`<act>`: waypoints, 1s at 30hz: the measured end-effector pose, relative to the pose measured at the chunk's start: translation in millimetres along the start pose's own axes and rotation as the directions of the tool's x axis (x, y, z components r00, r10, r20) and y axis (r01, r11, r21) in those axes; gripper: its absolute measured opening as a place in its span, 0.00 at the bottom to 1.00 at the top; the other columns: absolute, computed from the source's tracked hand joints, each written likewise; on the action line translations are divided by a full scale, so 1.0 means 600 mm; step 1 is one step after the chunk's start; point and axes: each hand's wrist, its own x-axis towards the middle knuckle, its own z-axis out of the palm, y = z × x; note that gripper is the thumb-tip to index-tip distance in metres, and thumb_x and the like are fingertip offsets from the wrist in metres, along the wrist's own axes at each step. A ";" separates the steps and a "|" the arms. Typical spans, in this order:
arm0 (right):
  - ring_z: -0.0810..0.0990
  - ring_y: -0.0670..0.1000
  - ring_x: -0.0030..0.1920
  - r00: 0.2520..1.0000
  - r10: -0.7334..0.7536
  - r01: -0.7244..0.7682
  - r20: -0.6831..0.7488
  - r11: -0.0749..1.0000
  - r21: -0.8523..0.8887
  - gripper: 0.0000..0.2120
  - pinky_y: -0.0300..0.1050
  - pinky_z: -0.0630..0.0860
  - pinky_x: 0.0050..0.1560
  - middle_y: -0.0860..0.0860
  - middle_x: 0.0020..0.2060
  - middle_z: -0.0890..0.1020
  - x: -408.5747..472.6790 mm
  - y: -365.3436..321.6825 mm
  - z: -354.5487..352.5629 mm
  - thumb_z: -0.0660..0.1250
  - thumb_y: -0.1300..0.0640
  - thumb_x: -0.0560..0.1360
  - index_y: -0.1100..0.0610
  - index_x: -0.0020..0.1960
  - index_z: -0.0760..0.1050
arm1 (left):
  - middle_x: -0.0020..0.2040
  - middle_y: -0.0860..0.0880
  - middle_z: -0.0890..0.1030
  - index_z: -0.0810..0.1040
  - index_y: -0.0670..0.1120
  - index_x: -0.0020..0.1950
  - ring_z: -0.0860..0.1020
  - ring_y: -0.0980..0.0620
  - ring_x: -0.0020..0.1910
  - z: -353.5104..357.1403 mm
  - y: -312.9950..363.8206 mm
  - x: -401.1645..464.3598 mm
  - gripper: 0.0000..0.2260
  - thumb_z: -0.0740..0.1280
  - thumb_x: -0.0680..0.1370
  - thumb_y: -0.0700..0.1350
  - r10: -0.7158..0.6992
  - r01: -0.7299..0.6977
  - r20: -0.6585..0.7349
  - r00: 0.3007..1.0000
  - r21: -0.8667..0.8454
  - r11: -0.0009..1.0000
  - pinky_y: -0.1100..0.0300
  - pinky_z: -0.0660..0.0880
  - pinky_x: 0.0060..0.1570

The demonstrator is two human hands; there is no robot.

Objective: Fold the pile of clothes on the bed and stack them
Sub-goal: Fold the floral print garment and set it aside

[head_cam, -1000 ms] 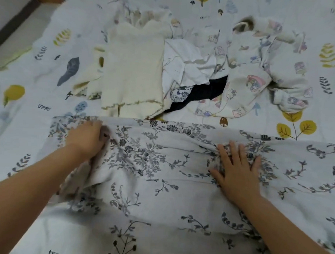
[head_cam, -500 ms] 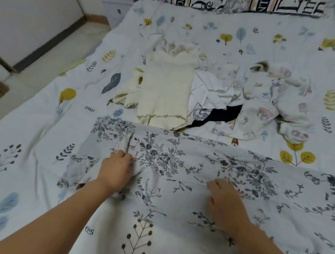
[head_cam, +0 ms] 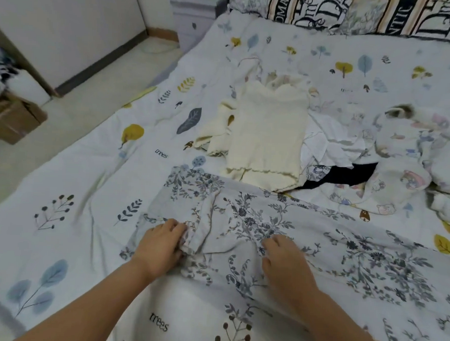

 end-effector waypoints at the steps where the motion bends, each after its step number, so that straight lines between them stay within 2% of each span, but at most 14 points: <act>1: 0.77 0.51 0.36 1.000 0.022 -0.022 -0.010 1.000 0.011 0.07 0.44 0.79 0.35 0.53 0.38 0.79 0.017 -0.008 0.006 0.72 0.66 0.67 0.60 0.44 0.79 | 0.52 0.46 0.78 0.77 0.46 0.57 0.78 0.44 0.48 -0.010 -0.008 0.005 0.14 0.64 0.71 0.43 -0.015 0.008 -0.059 0.998 -0.112 0.994 0.57 0.71 0.44; 3: 0.78 0.54 0.39 0.997 0.064 -0.065 -0.041 0.998 -0.024 0.07 0.45 0.77 0.37 0.55 0.41 0.79 0.057 -0.022 0.019 0.69 0.66 0.70 0.62 0.48 0.78 | 0.42 0.48 0.79 0.77 0.47 0.47 0.75 0.48 0.40 -0.031 -0.024 0.016 0.05 0.63 0.75 0.39 -0.107 0.061 -0.155 0.982 -0.278 0.959 0.59 0.65 0.37; 6: 0.78 0.58 0.40 0.991 0.126 -0.130 -0.043 0.985 -0.110 0.11 0.50 0.77 0.38 0.59 0.43 0.80 0.119 -0.030 0.035 0.69 0.68 0.68 0.64 0.51 0.77 | 0.30 0.50 0.72 0.67 0.49 0.36 0.69 0.53 0.31 -0.061 -0.049 0.043 0.11 0.62 0.76 0.37 -0.303 0.146 -0.227 0.925 -0.525 0.838 0.62 0.63 0.31; 9: 0.79 0.61 0.41 0.985 0.162 -0.171 -0.059 0.960 -0.223 0.15 0.52 0.76 0.38 0.61 0.43 0.80 0.170 -0.028 0.048 0.72 0.70 0.64 0.65 0.50 0.77 | 0.30 0.48 0.73 0.67 0.49 0.34 0.72 0.48 0.33 -0.075 -0.091 0.081 0.13 0.64 0.77 0.41 -0.388 0.183 -0.172 0.906 -0.666 0.723 0.56 0.68 0.35; 12: 0.74 0.58 0.54 0.961 0.276 -0.253 0.023 0.907 -0.336 0.12 0.54 0.70 0.54 0.56 0.52 0.78 0.211 -0.016 0.062 0.61 0.62 0.76 0.59 0.58 0.72 | 0.34 0.44 0.78 0.71 0.49 0.35 0.76 0.43 0.36 -0.085 -0.132 0.114 0.11 0.65 0.77 0.43 -0.358 0.174 -0.154 0.921 -0.659 0.731 0.49 0.74 0.41; 14: 0.72 0.56 0.57 0.921 0.383 -0.323 0.075 0.854 -0.408 0.12 0.53 0.66 0.60 0.54 0.53 0.77 0.231 -0.008 0.067 0.55 0.56 0.79 0.56 0.59 0.72 | 0.33 0.46 0.77 0.71 0.49 0.34 0.75 0.47 0.34 -0.088 -0.156 0.131 0.12 0.65 0.77 0.44 -0.337 0.170 -0.155 0.928 -0.630 0.758 0.52 0.72 0.39; 17: 0.72 0.57 0.55 0.890 0.445 -0.362 0.101 0.823 -0.438 0.14 0.51 0.67 0.56 0.55 0.50 0.77 0.249 -0.001 0.059 0.54 0.51 0.80 0.57 0.54 0.76 | 0.28 0.50 0.71 0.68 0.47 0.32 0.68 0.53 0.30 -0.089 -0.184 0.145 0.15 0.65 0.78 0.44 -0.295 0.176 -0.153 0.943 -0.525 0.833 0.60 0.64 0.32; 20: 0.72 0.59 0.52 0.900 0.435 -0.419 -0.026 0.849 -0.322 0.15 0.52 0.67 0.52 0.58 0.47 0.77 0.260 0.002 0.032 0.55 0.51 0.80 0.59 0.50 0.76 | 0.28 0.45 0.71 0.69 0.41 0.33 0.69 0.48 0.30 -0.090 -0.220 0.157 0.15 0.65 0.77 0.46 -0.270 0.244 0.017 0.963 -0.480 0.842 0.58 0.64 0.31; 22: 0.74 0.59 0.47 0.891 0.429 -0.453 -0.144 0.853 -0.259 0.15 0.51 0.66 0.48 0.58 0.42 0.79 0.263 0.005 0.026 0.56 0.51 0.80 0.60 0.47 0.76 | 0.33 0.35 0.77 0.74 0.34 0.39 0.75 0.45 0.33 -0.093 -0.231 0.168 0.17 0.67 0.77 0.49 -0.279 0.304 0.139 0.950 -0.609 0.733 0.55 0.71 0.37; 23: 0.75 0.60 0.46 0.883 0.429 -0.468 -0.192 0.843 -0.265 0.15 0.51 0.66 0.47 0.58 0.42 0.79 0.263 0.006 0.031 0.57 0.51 0.80 0.61 0.47 0.76 | 0.37 0.35 0.79 0.76 0.34 0.42 0.77 0.44 0.36 -0.091 -0.229 0.176 0.18 0.67 0.76 0.50 -0.323 0.321 0.128 0.937 -0.678 0.661 0.52 0.73 0.40; 25: 0.73 0.61 0.51 0.863 0.461 -0.505 -0.207 0.807 -0.306 0.14 0.53 0.66 0.50 0.60 0.46 0.78 0.261 0.002 0.053 0.57 0.52 0.79 0.61 0.52 0.75 | 0.36 0.41 0.78 0.76 0.40 0.40 0.76 0.45 0.35 -0.078 -0.221 0.191 0.16 0.67 0.76 0.52 -0.479 0.352 0.073 0.875 -0.774 0.527 0.56 0.71 0.39; 26: 0.71 0.61 0.54 0.854 0.487 -0.520 -0.182 0.794 -0.315 0.14 0.54 0.65 0.53 0.61 0.50 0.77 0.260 -0.003 0.067 0.57 0.52 0.79 0.61 0.55 0.74 | 0.37 0.44 0.77 0.75 0.43 0.40 0.74 0.48 0.34 -0.070 -0.217 0.193 0.15 0.65 0.76 0.54 -0.532 0.410 0.139 0.835 -0.803 0.433 0.58 0.70 0.37; 28: 0.70 0.59 0.56 0.858 0.496 -0.512 -0.132 0.807 -0.294 0.14 0.55 0.64 0.58 0.60 0.53 0.75 0.255 -0.022 0.092 0.58 0.52 0.78 0.60 0.58 0.72 | 0.42 0.45 0.76 0.75 0.42 0.46 0.72 0.48 0.36 -0.052 -0.218 0.191 0.19 0.62 0.77 0.59 -0.527 0.567 0.372 0.764 -0.777 0.273 0.59 0.68 0.39; 30: 0.71 0.59 0.56 0.917 0.382 -0.400 -0.117 0.874 -0.277 0.14 0.56 0.63 0.60 0.59 0.54 0.75 0.248 -0.044 0.113 0.60 0.53 0.77 0.59 0.59 0.73 | 0.39 0.45 0.75 0.75 0.42 0.46 0.71 0.48 0.33 -0.042 -0.234 0.172 0.19 0.63 0.75 0.59 -0.460 0.667 0.508 0.728 -0.681 0.303 0.60 0.66 0.37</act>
